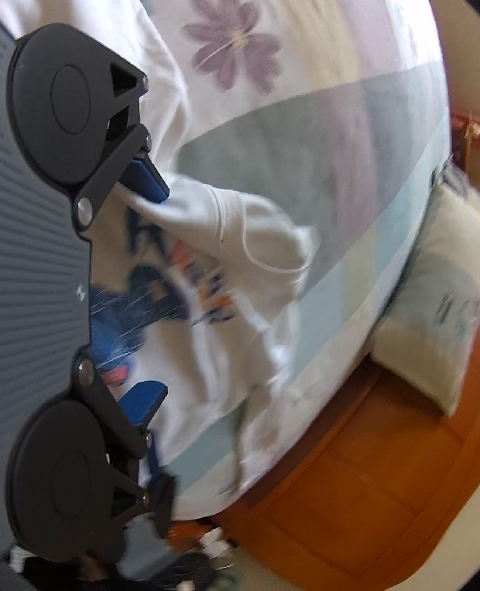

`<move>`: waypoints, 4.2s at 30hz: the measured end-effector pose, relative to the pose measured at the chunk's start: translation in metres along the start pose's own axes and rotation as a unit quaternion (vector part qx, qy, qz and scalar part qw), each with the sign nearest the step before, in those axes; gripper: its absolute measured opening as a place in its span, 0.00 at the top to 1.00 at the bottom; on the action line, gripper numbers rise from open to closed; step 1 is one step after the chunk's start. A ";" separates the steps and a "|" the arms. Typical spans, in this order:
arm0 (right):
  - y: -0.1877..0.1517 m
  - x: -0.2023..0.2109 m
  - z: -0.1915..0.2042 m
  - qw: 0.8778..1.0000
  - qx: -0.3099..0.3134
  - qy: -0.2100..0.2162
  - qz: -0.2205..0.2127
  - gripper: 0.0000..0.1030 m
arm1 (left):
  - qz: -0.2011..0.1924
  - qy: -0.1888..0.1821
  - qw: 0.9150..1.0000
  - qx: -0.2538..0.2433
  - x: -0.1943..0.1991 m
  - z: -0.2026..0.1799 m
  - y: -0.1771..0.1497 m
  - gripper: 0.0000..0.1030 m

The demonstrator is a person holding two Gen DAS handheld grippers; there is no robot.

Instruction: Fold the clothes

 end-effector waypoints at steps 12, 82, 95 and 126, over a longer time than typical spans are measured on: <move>-0.013 0.012 0.007 1.000 0.006 -0.010 0.011 0.00 | 0.009 0.018 1.000 -0.022 0.024 -0.014 -0.026 0.01; 0.070 -0.075 0.015 0.962 -0.148 0.111 0.200 0.00 | 0.147 -0.189 0.947 0.213 -0.030 0.135 0.036 0.19; 0.059 -0.069 0.014 0.970 -0.135 0.120 0.164 0.00 | 0.085 -0.269 0.890 0.358 -0.053 0.169 0.016 0.47; 0.055 -0.065 0.026 0.978 -0.091 0.106 0.156 0.00 | 0.040 -0.107 0.959 0.259 -0.010 0.170 0.046 0.98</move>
Point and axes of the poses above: each gripper's, at about its wrist camera, not at the fingertips, and x roughly against the way its jaws point, z to its left, y to its top, the point moved 1 cm from there along -x, roughly the way its jaws point, and after that the axes turned 5 degrees about -z, right-handed, at the moved point
